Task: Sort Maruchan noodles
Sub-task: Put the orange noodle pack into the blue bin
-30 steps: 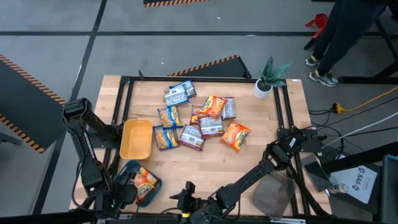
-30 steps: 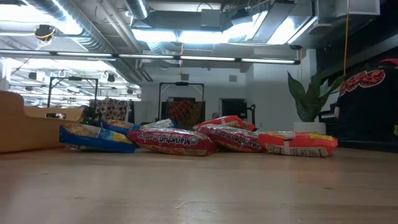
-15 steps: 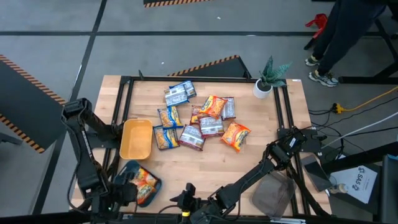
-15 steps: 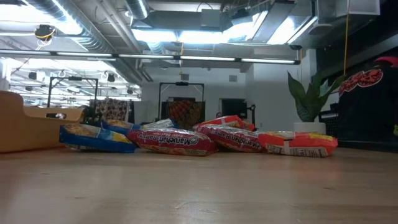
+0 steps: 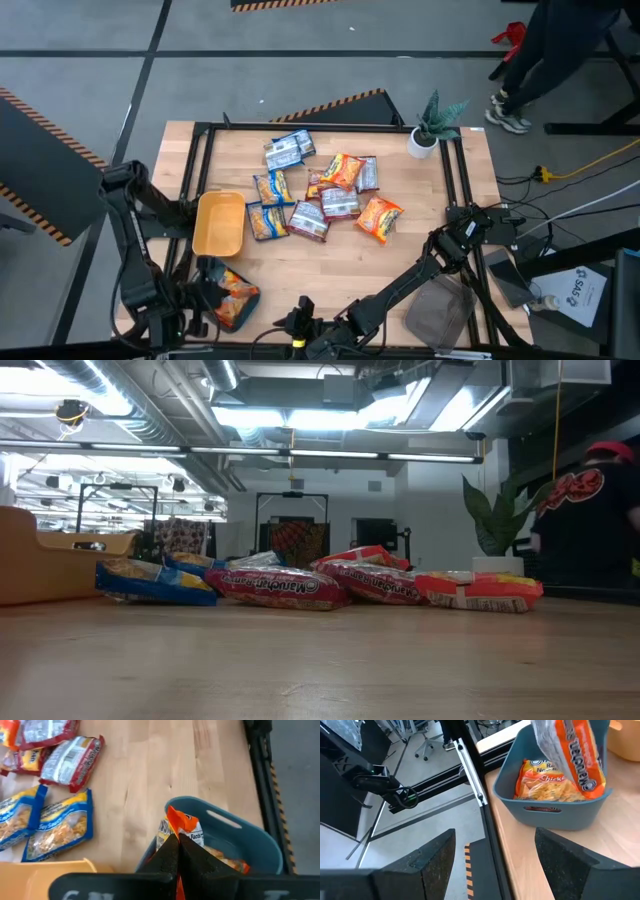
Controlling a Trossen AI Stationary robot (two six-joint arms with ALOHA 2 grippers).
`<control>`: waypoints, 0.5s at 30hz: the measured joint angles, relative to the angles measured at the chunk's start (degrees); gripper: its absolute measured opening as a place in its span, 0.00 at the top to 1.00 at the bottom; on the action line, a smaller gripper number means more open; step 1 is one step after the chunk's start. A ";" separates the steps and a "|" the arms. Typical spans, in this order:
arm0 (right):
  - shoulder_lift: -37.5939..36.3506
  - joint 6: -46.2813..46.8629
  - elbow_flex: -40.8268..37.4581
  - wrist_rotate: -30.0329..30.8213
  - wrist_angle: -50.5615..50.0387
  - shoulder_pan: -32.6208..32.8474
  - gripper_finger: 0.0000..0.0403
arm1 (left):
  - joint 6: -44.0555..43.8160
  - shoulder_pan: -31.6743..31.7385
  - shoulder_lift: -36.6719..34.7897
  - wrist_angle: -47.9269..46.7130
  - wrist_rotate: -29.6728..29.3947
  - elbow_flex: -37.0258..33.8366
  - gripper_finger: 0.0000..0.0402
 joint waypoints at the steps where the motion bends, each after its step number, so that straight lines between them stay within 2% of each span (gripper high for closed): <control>1: 0.00 0.02 0.00 -0.41 0.01 0.01 0.36 | 0.67 -0.15 0.93 0.43 0.05 -0.19 1.00; 3: 0.00 0.10 0.00 -0.90 -0.02 0.02 0.36 | 3.34 -0.58 3.12 1.24 1.24 -0.27 1.00; 8: 0.00 0.10 0.00 -1.23 -0.04 0.02 0.36 | 6.25 -0.87 6.31 1.81 9.43 1.69 1.00; 10: 0.00 0.10 0.00 -1.24 -0.04 0.00 0.36 | 6.22 -0.64 5.91 -0.78 7.73 4.81 1.00; 15: 0.00 0.06 0.00 -1.23 -0.04 0.00 0.36 | 6.88 -0.61 5.87 -14.82 -0.81 11.32 1.00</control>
